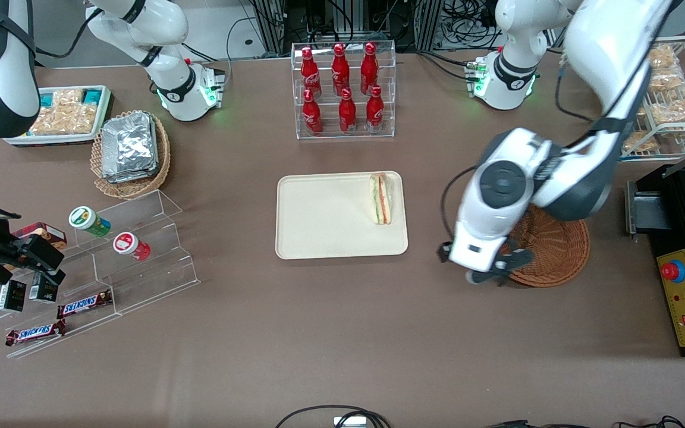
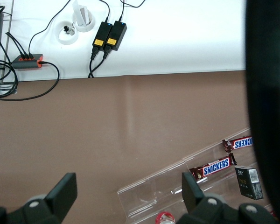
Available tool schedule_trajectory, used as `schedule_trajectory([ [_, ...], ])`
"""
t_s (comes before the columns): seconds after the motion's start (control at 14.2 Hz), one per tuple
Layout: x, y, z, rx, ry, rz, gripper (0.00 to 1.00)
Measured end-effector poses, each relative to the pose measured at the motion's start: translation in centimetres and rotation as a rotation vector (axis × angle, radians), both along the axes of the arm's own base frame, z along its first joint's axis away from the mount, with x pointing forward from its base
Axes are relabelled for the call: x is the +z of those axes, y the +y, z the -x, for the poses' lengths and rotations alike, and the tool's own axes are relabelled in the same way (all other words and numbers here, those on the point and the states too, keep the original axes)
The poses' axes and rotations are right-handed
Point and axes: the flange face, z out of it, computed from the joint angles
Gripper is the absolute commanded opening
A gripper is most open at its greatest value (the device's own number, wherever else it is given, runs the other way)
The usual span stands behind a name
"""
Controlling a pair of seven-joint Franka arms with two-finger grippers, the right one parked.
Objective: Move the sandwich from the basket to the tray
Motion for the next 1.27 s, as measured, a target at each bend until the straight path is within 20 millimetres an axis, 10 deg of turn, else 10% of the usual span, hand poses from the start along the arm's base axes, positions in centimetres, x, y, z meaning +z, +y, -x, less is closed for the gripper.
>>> schedule_trajectory([
  [0.63,11.4,18.2,0.0,-0.195,0.179,0.092,0.99],
  [1.27,16.3,24.1,1.7,-0.365,0.254,0.107,0.99],
])
